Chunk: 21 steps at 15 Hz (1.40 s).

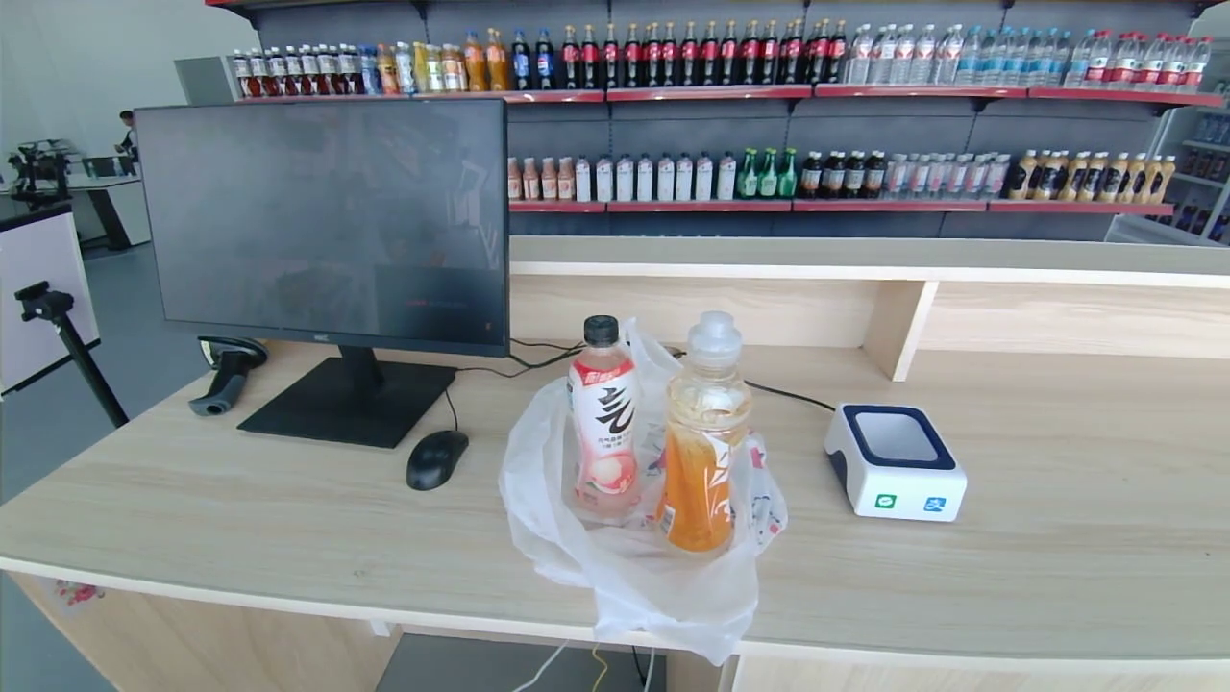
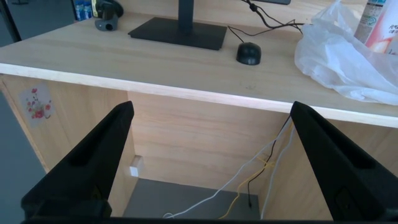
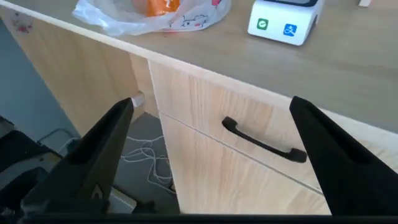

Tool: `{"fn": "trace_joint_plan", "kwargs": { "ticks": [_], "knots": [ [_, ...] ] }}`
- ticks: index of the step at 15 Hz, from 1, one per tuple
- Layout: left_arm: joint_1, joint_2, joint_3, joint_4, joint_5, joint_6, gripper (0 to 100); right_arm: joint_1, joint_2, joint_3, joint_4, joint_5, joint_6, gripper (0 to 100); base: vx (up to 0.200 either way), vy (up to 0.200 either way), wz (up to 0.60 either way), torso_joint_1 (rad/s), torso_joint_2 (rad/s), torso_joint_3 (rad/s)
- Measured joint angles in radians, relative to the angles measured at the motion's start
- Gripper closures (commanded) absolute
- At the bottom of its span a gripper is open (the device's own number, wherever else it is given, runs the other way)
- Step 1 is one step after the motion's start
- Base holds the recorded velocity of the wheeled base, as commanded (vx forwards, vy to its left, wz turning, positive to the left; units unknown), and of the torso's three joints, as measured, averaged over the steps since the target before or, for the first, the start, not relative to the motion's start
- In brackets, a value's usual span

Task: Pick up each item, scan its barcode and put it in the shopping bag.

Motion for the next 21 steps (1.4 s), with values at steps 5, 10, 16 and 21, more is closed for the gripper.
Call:
{"fn": "trace_joint_plan", "kwargs": {
  "ticks": [5, 10, 16, 21],
  "knots": [
    [0.0, 0.0, 0.0, 0.0, 0.0, 0.0, 0, -0.173, 0.052, 0.001, -0.002, -0.158, -0.003, 0, 0.0, 0.0, 0.0, 0.0, 0.0, 0.0],
    [-0.001, 0.0, 0.0, 0.0, 0.0, 0.0, 0, -0.381, 0.057, 0.006, -0.017, -0.17, 0.011, 0, 0.0, 0.0, 0.0, 0.0, 0.0, 0.0],
    [0.0, 0.0, 0.0, 0.0, 0.001, -0.012, 0, -0.389, -0.025, 0.1, -0.185, -0.122, 0.029, 0, -0.167, 0.0, 0.0, 0.008, 0.0, 0.002],
    [0.0, 0.0, 0.0, 0.0, 0.001, -0.011, 0, -0.389, -0.028, 0.107, -0.183, -0.119, 0.038, 0, -0.2, 0.0, 0.0, -0.005, 0.0, 0.002]
  ]
}}
